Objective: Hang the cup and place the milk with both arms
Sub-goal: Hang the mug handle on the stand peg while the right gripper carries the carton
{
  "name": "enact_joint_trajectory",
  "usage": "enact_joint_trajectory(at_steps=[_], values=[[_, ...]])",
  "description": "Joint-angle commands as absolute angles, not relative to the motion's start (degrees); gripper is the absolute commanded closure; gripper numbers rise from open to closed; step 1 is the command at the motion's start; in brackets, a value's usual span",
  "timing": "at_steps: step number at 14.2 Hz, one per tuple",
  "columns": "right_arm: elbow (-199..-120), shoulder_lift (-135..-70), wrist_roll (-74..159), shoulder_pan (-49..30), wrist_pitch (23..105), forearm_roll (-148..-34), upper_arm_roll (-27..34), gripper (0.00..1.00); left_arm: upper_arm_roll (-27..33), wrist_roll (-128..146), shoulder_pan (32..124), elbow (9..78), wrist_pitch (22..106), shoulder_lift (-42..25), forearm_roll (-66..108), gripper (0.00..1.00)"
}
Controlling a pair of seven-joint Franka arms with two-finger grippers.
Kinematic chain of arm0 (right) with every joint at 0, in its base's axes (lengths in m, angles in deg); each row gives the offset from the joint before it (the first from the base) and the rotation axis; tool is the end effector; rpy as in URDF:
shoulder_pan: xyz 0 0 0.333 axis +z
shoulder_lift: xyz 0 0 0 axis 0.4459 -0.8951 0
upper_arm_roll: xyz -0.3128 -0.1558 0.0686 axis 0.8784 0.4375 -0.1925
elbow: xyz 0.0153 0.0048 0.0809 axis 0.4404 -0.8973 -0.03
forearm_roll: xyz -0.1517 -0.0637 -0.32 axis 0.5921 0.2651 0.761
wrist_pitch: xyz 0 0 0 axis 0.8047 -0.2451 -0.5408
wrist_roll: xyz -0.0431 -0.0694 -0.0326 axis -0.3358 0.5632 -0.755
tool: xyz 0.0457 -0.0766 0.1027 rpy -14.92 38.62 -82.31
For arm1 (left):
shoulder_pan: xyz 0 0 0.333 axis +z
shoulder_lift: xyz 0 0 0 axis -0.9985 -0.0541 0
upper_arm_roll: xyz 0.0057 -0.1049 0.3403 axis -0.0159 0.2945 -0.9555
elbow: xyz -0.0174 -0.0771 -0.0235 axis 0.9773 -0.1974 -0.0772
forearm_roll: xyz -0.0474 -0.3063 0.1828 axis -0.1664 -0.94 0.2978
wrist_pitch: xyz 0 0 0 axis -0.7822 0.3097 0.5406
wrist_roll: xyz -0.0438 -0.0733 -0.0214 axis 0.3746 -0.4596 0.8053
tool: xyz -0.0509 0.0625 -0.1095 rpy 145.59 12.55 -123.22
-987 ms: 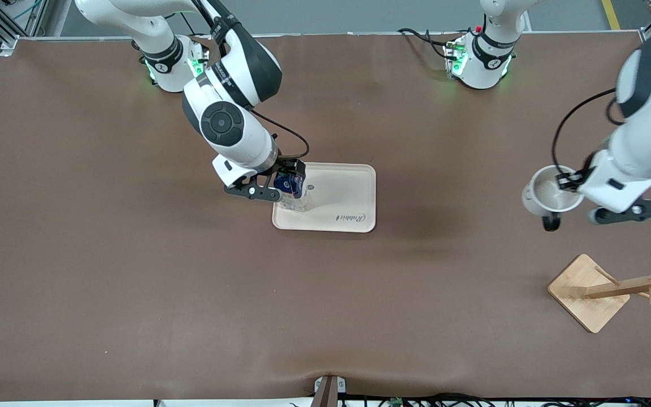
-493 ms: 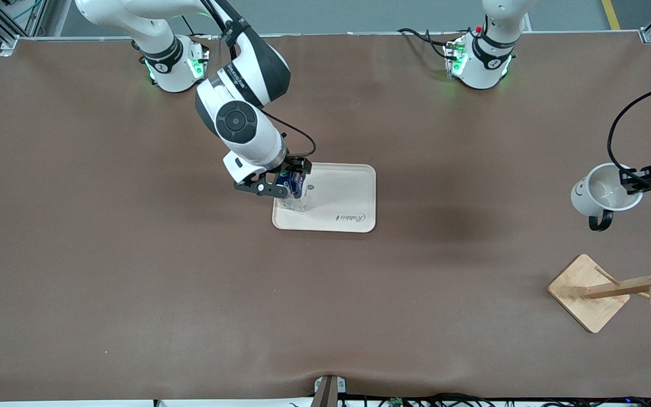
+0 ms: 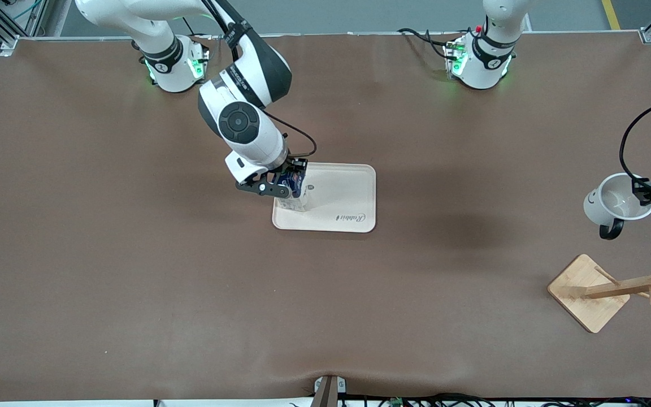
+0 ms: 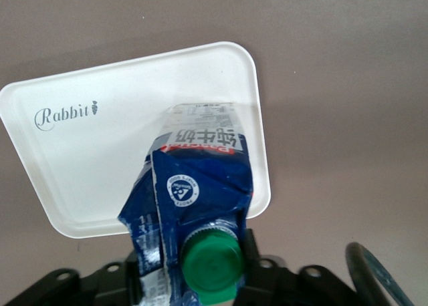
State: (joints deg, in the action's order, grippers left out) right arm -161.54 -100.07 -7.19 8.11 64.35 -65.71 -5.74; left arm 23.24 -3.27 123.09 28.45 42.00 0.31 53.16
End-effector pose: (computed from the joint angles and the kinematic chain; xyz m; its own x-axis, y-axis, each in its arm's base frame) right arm 0.4761 0.3970 0.3772 0.9535 -0.2005 -0.2250 -0.2185 -0.9741 -0.0575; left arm 0.6034 0.0813 0.5511 0.9836 -0.1610 -0.0814 -0.1749 -0.9613 -0.2129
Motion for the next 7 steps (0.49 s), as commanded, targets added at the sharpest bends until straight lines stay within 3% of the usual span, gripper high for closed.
enact_joint_trajectory(at_steps=[1, 7], values=[[-161.59, -98.77, -8.37, 8.68, 64.02, -65.41, -5.09, 1.00, 23.60, -7.00, 124.34, 27.73, 43.35, -0.16, 54.64, 1.00], [-153.24, -95.61, -7.66, 4.12, 47.34, -60.17, -4.30, 1.00, 23.68, -11.93, 127.50, 27.64, 45.46, -0.60, 53.15, 1.00]])
